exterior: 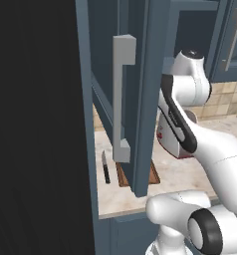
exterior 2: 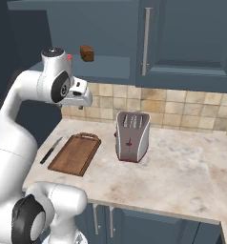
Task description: Pick the bread, place it on the cutting board, pick the jam, place it on the counter, and close the cabinet.
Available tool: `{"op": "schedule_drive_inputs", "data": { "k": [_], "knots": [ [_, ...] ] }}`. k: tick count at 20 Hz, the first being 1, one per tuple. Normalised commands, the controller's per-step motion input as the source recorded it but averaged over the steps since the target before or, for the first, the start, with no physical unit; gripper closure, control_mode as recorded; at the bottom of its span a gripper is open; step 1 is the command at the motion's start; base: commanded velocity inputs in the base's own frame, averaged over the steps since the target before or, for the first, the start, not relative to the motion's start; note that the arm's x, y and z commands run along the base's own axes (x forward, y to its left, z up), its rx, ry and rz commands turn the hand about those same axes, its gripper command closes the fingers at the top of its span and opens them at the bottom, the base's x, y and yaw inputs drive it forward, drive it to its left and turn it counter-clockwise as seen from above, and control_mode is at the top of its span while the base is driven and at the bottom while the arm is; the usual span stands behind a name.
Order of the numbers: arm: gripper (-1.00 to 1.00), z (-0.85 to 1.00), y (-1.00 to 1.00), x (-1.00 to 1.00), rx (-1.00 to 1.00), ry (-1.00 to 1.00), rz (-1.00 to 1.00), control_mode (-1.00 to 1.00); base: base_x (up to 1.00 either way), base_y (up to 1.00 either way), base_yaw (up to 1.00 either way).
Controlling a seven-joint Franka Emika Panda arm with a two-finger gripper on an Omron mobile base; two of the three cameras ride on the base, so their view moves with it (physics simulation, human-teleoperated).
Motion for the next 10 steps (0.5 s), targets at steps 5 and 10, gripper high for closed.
{"op": "schedule_drive_inputs", "data": {
  "k": [5, 10],
  "knots": [
    [-1.00, 0.13, 0.00, -0.26, 0.00, -0.28, 0.04, -1.00, 0.00, 0.00, 0.00],
    [-1.00, 0.23, 0.00, -0.14, 0.00, -0.24, 0.04, -1.00, 0.00, 0.00, 0.00]
  ]
}}
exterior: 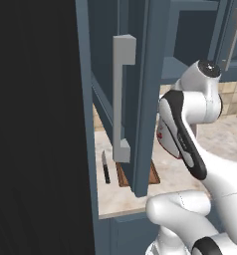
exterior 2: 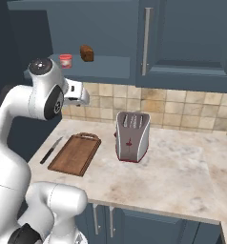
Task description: Pick the bread, place it on the cutting board, pick the jam, place it on the counter, and close the cabinet.
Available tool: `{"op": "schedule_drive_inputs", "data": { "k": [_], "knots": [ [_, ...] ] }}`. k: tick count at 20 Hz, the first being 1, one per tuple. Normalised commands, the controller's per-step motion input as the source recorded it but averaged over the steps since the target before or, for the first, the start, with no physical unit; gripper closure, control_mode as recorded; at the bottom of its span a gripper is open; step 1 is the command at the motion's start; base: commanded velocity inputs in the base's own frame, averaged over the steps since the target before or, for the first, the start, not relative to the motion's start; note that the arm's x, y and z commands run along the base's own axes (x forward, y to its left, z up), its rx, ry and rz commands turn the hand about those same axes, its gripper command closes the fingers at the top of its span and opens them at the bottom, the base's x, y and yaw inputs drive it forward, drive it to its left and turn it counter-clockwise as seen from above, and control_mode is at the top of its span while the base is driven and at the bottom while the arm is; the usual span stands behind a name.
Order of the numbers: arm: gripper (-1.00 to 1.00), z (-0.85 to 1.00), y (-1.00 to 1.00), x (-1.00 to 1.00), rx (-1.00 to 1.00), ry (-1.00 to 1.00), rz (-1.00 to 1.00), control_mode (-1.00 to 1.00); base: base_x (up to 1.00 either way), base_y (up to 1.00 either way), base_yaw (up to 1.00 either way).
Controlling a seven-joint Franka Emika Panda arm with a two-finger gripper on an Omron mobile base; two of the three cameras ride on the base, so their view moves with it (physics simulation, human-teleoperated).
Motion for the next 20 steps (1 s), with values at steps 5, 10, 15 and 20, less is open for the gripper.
{"op": "schedule_drive_inputs", "data": {
  "k": [5, 10, 15, 20],
  "knots": [
    [-1.00, 0.27, 0.00, -0.02, 0.00, -0.16, 0.05, -1.00, 0.00, 0.00, 0.00],
    [-1.00, 0.24, 0.00, 0.00, 0.00, -0.09, 0.03, -1.00, 0.00, 0.00, 0.00],
    [-1.00, 0.28, 0.02, 0.00, 0.00, -0.08, 0.02, -1.00, 0.00, 0.00, 0.00],
    [-1.00, 0.32, 0.07, 0.04, 0.00, -0.02, 0.00, -1.00, 0.00, 0.00, 0.00]
  ]
}}
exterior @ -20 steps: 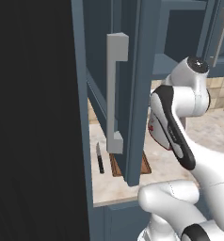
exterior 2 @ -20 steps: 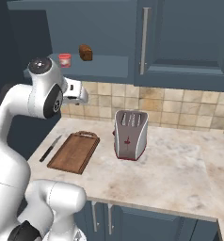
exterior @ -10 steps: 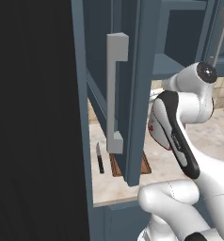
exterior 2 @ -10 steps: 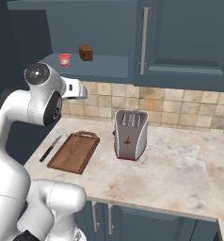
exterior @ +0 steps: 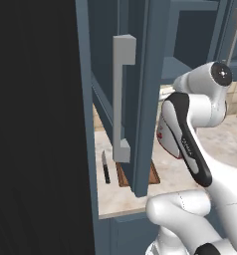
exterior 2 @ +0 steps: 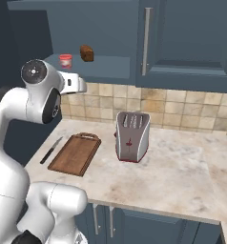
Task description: Pick the bread, place it on the cutting board, pick the jam, place it on the counter, and close the cabinet.
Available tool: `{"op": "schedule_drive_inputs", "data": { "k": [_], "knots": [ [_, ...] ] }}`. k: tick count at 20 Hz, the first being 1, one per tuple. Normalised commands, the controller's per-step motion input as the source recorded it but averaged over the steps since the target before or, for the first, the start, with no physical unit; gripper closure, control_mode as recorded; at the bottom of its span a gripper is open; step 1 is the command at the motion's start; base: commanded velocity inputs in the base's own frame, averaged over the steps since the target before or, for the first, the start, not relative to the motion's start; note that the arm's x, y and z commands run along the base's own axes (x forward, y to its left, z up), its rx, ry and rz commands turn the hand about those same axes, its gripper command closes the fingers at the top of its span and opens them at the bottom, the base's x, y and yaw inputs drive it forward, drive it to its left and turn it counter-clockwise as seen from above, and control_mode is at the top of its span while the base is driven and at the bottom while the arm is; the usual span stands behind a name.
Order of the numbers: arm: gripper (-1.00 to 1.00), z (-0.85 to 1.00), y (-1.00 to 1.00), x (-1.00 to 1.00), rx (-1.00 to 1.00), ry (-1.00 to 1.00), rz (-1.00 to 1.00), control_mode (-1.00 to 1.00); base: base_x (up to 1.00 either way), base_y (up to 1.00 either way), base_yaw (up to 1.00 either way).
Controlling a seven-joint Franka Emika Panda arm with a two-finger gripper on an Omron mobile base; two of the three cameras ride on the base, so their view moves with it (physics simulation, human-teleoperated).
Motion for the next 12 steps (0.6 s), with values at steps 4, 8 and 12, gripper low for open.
{"op": "schedule_drive_inputs", "data": {
  "k": [4, 8, 12],
  "knots": [
    [-1.00, 0.31, 0.14, 0.00, 0.00, 0.00, 0.00, -1.00, 0.00, 0.00, 0.00],
    [-1.00, 0.31, 0.15, 0.07, 0.00, 0.00, 0.00, -1.00, 0.00, 0.00, 0.00],
    [-1.00, 0.29, 0.14, 0.11, 0.00, 0.00, 0.00, -1.00, 0.00, 0.00, 0.00]
  ]
}}
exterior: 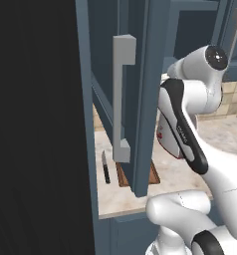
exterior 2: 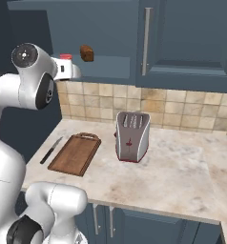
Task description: Pick the bread, place it on the cutting board, pick the jam, place it on the counter, and close the cabinet.
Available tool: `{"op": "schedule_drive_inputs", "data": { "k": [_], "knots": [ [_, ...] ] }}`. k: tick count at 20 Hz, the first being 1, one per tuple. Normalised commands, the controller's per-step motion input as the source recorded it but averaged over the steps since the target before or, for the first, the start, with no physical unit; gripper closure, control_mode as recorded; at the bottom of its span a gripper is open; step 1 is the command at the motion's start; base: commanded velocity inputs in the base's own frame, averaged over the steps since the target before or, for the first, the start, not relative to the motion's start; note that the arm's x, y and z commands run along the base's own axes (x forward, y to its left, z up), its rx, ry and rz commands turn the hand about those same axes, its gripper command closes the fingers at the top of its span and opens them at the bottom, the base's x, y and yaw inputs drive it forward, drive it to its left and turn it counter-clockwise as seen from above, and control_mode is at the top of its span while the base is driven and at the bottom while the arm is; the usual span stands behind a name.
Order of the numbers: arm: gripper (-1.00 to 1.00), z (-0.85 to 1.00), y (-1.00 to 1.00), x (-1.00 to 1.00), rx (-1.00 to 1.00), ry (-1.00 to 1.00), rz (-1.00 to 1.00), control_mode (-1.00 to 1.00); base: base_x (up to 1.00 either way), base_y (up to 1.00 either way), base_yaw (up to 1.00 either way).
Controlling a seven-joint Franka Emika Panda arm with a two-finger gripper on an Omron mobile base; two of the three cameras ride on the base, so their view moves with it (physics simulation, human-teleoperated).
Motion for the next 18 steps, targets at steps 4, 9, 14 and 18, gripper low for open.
{"op": "schedule_drive_inputs", "data": {
  "k": [4, 9, 14, 18],
  "knots": [
    [-1.00, 0.17, 0.11, 0.11, 0.00, 0.00, 0.00, -1.00, 0.00, 0.00, 0.00],
    [-1.00, 0.13, 0.08, 0.15, 0.00, 0.00, 0.00, -1.00, 0.00, 0.00, 0.00],
    [-1.00, 0.01, 0.09, 0.11, 0.00, 0.00, 0.00, -1.00, 0.00, 0.00, 0.00],
    [-1.00, 0.00, 0.08, 0.24, 0.00, 0.00, 0.00, -1.00, 0.00, 0.00, 0.00]
  ]
}}
